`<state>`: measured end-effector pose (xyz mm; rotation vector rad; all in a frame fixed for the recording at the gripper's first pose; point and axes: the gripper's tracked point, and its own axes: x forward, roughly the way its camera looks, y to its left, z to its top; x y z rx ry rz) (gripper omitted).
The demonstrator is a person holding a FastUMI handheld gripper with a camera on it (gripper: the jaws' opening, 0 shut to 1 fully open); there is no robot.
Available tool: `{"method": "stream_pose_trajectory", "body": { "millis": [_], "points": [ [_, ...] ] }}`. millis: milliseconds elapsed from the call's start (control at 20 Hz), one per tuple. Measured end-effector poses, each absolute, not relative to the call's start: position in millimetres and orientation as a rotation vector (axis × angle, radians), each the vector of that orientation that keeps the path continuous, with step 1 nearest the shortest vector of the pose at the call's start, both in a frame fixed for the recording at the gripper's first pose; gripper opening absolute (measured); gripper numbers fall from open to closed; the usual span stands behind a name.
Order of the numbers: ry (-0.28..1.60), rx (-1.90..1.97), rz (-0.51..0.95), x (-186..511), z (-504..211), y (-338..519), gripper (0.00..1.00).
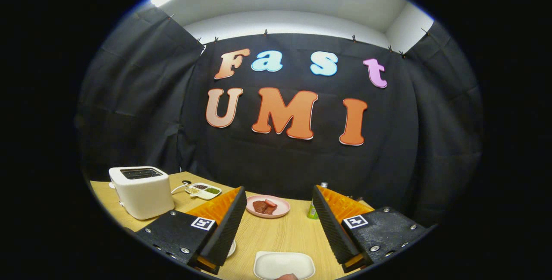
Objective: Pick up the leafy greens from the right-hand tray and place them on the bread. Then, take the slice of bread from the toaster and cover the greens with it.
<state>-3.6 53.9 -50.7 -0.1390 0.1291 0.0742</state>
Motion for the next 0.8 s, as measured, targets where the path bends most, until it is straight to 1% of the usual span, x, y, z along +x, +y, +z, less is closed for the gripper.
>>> {"method": "stream_pose_trajectory", "body": {
  "millis": [300, 550, 800],
  "points": [
    [0.056, -0.103, 0.091, -13, -30, 62, 0.94],
    [0.064, -0.092, 0.093, -7, -46, 64, 0.96],
    [0.032, -0.099, 0.082, -8, -39, 60, 0.97]
  ]
}}
